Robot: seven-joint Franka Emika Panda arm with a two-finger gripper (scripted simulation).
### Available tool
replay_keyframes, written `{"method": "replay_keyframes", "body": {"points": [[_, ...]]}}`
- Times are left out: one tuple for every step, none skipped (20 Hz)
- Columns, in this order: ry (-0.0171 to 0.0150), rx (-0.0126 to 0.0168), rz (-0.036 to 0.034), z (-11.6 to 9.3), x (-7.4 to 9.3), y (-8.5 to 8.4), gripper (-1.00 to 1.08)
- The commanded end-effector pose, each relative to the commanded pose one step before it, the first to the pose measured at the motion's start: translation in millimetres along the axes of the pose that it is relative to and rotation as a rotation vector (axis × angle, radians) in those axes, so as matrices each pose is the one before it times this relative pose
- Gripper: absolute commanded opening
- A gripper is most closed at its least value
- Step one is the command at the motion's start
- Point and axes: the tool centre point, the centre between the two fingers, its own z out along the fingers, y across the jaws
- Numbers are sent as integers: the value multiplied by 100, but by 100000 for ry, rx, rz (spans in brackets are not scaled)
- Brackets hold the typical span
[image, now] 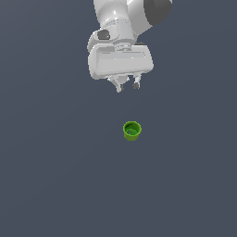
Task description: Pick up the object and move it to a goal position.
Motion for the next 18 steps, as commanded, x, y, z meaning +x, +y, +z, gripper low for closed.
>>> {"method": "replay_keyframes", "body": {"points": [[1896,1316,-658,437,-630,-213,28],[610,585,-231,230,-295,-115,28],[554,599,-223,254,-319,-131,28],[495,611,-217,278,-343,-147,28],[437,625,-213,301,-367,-164,28],[377,636,-210,324,-391,-180,28],[317,649,-209,346,-414,-198,28],[257,660,-210,367,-438,-216,28],[197,676,-214,388,-460,-236,28],[134,681,-217,407,-484,-253,28],[73,697,-225,427,-506,-274,28],[11,708,-233,445,-528,-294,28],[-51,718,-243,462,-549,-314,28],[-114,729,-256,479,-570,-335,28],[-176,739,-270,495,-591,-355,28],[-238,748,-286,509,-611,-375,28],[-301,760,-305,523,-631,-397,28],[-363,769,-325,536,-650,-418,28]]}}
